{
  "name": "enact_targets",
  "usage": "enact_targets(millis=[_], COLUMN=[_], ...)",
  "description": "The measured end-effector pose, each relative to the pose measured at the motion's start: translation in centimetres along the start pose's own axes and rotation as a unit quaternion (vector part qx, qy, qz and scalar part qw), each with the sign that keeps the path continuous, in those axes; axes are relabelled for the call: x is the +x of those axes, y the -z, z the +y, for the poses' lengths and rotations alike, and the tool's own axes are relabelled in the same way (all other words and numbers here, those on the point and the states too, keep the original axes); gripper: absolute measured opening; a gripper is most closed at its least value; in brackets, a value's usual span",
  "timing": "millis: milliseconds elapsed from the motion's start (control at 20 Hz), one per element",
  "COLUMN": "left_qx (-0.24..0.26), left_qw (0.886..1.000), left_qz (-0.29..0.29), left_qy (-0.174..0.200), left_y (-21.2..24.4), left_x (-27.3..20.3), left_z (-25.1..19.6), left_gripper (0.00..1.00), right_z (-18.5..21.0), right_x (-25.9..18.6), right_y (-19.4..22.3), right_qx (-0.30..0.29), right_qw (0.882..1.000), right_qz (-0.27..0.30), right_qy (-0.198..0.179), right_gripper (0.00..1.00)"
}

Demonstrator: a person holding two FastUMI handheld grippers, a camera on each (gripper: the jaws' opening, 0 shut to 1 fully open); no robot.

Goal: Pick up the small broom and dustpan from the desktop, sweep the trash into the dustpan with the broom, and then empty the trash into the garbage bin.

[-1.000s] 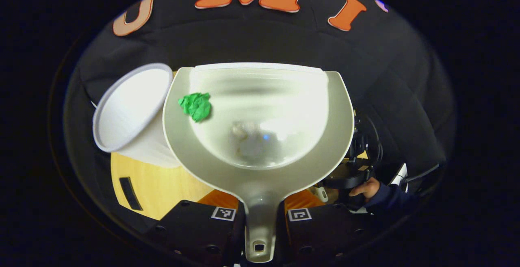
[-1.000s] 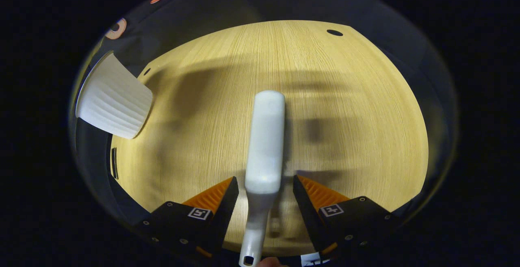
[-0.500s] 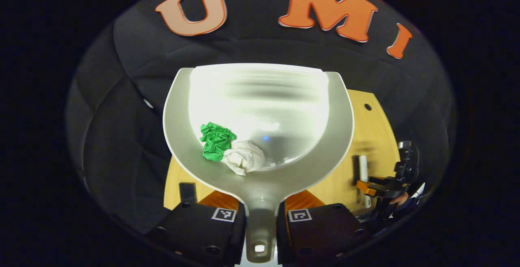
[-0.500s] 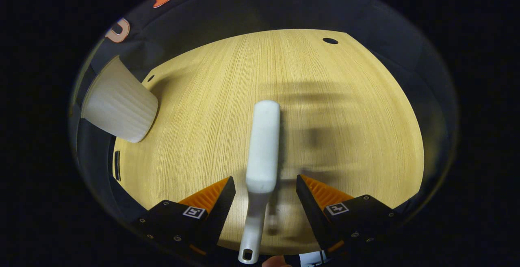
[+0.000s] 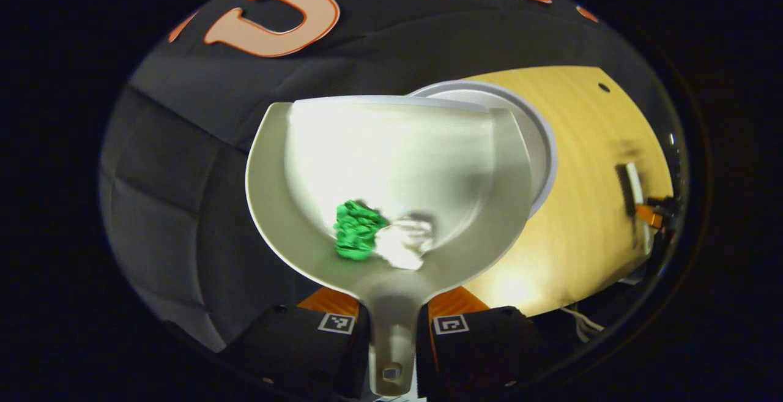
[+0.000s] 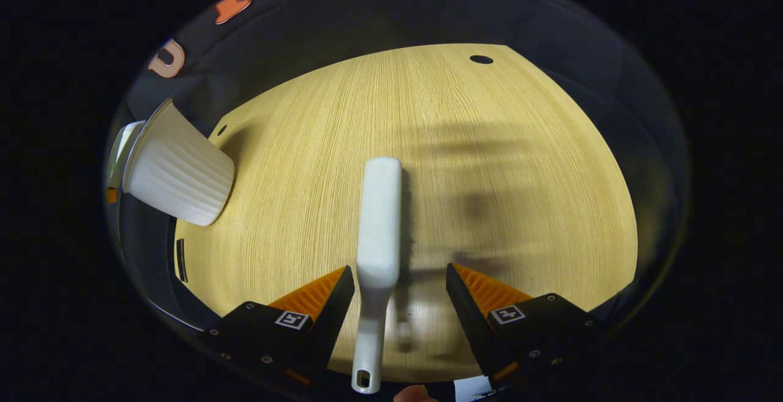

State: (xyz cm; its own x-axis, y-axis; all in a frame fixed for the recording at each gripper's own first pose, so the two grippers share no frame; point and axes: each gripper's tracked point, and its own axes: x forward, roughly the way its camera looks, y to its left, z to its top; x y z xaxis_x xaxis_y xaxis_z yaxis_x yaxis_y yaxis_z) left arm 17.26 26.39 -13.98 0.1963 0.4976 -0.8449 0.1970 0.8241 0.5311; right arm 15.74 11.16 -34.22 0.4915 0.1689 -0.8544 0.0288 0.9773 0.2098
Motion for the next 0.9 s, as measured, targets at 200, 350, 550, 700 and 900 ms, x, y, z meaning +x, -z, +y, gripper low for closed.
enact_targets(millis=[200,350,550,700,900], left_qx=[0.121,0.218,0.337,0.375,0.324], left_qw=[0.99,0.962,0.896,0.866,0.903], left_qz=[0.003,-0.005,-0.03,-0.042,-0.052], left_qy=[-0.076,-0.166,-0.288,-0.327,-0.279], left_y=[-0.8,-2.1,-5.0,-6.8,-5.5], left_x=[0.1,0.3,0.9,3.2,-0.4], left_z=[3.3,7.4,11.6,12.3,10.3], left_gripper=[0.32,0.32,0.32,0.32,0.31], right_z=[-0.3,-0.8,-0.9,-1.0,-1.1], right_x=[-0.3,-0.5,-0.8,-1.0,-1.3], right_y=[0.3,0.5,0.6,0.7,0.6], right_qx=[0.01,0.015,0.016,0.017,0.013], right_qw=[1.0,1.0,1.0,1.0,1.0], right_qz=[-0.003,-0.003,-0.006,0.0,0.001], right_qy=[-0.001,0.002,0.0,-0.001,-0.002], right_gripper=[0.92,0.92,0.92,0.92,0.92])
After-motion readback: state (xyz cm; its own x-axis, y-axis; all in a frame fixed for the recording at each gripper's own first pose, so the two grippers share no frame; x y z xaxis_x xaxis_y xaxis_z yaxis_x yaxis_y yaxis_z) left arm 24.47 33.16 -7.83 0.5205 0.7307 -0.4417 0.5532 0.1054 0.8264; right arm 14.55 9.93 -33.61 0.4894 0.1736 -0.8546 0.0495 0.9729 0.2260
